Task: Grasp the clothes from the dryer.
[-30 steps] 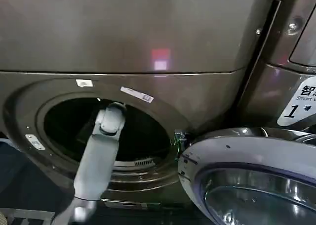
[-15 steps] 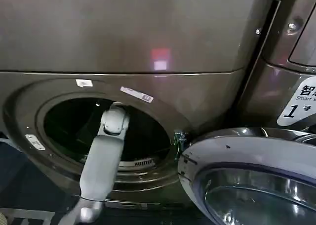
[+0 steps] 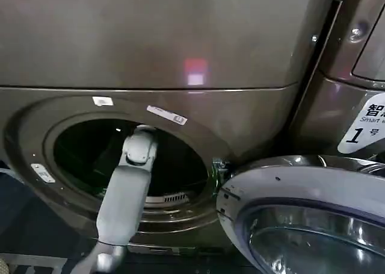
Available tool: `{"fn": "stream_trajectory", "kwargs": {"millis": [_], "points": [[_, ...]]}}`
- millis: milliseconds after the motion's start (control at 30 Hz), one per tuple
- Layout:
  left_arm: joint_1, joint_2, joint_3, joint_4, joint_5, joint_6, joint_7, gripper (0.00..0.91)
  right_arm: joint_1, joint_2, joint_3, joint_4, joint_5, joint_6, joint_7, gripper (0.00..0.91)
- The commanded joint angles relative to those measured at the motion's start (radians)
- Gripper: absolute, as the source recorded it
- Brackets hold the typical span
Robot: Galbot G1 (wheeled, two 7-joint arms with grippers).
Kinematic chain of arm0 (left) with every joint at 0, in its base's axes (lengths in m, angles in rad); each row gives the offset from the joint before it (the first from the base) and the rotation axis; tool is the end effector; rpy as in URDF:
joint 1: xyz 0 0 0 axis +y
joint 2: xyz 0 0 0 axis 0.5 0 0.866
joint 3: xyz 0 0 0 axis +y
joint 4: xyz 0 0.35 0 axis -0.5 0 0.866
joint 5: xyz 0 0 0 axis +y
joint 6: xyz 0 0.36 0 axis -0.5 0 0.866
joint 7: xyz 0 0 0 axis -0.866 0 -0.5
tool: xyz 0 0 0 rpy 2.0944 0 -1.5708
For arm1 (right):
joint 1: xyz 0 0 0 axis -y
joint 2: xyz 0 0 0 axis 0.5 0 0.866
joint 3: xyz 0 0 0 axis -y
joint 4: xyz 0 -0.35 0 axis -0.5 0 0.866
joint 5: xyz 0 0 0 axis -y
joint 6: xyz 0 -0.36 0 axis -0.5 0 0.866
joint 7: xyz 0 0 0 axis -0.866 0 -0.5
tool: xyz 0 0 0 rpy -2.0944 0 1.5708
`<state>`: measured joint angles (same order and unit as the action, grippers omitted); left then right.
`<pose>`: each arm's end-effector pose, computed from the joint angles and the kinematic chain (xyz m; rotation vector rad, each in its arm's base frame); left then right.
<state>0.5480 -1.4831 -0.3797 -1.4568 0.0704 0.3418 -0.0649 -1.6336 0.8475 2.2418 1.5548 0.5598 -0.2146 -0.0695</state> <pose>0.4994 -0.0168 -0.1764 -0.0030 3.0766 0.3214 -0.0612 -0.5024 0.0034 1.6148 2.2790 -0.4720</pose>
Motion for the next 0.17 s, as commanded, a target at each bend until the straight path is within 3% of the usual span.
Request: {"fn": "stream_trajectory", "kwargs": {"millis": [33, 167], "points": [[-0.008, 0.002, 0.001, 0.003, -0.016, 0.002, -0.004, 0.000, 0.002, -0.002, 0.003, 0.002, -0.012, -0.015, -0.006, 0.907], [-0.006, -0.004, -0.001, 0.003, -0.018, 0.002, -0.006, 0.000, 0.003, 0.001, 0.001, 0.002, -0.012, -0.015, -0.007, 0.907]]}}
